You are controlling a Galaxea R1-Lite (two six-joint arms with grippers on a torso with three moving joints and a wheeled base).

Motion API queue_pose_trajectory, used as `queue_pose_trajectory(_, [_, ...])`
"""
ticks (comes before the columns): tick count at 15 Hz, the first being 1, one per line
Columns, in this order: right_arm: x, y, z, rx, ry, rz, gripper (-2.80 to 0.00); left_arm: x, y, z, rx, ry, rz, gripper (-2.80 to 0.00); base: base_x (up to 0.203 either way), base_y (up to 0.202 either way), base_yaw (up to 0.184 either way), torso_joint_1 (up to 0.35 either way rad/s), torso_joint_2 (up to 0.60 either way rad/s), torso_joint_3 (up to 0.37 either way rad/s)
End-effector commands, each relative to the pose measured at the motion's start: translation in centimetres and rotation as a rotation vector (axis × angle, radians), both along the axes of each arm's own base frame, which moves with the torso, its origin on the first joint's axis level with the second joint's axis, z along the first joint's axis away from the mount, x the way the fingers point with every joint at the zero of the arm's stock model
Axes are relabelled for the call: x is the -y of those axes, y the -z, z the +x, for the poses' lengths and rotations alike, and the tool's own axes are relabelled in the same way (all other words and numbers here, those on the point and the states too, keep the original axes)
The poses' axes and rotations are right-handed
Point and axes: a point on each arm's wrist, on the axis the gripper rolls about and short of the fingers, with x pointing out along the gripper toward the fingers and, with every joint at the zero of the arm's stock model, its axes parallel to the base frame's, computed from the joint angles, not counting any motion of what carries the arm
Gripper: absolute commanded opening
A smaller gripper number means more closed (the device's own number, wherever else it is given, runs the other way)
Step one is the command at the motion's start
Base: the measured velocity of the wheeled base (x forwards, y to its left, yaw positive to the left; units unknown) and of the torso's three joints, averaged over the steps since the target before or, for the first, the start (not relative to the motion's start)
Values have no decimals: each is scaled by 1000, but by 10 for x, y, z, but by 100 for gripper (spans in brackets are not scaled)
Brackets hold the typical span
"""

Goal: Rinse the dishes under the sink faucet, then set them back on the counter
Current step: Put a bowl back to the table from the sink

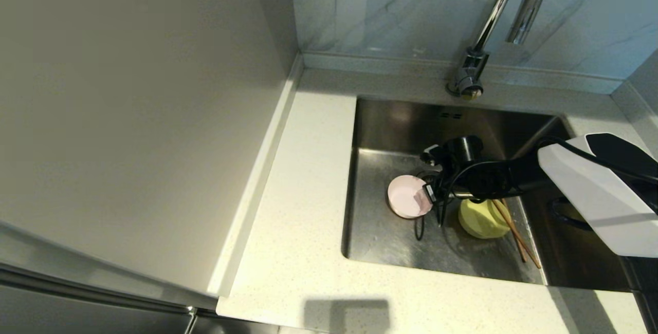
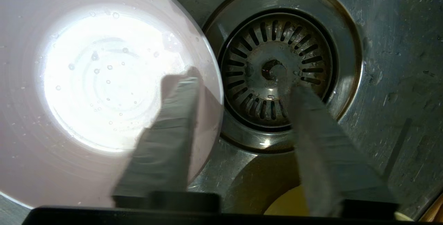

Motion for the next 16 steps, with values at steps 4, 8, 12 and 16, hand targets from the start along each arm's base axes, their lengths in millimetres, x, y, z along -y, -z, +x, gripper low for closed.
queue_pose_trajectory(4, [0, 0, -1, -4, -1, -2, -280, 0, 0, 0, 3, -1, -1, -280, 0, 0, 0, 0, 0, 0])
queue_pose_trajectory(8, [7, -19, 0, 72, 59, -25, -280, 0, 0, 0, 3, -1, -1, -280, 0, 0, 0, 0, 0, 0])
queue_pose_trajectory(12, [26, -73, -16, 189, 100, -6, -280, 0, 0, 0, 3, -1, -1, -280, 0, 0, 0, 0, 0, 0])
queue_pose_trajectory(16, [62, -122, -57, 247, 172, -7, -280, 0, 0, 0, 3, -1, -1, -280, 0, 0, 0, 0, 0, 0])
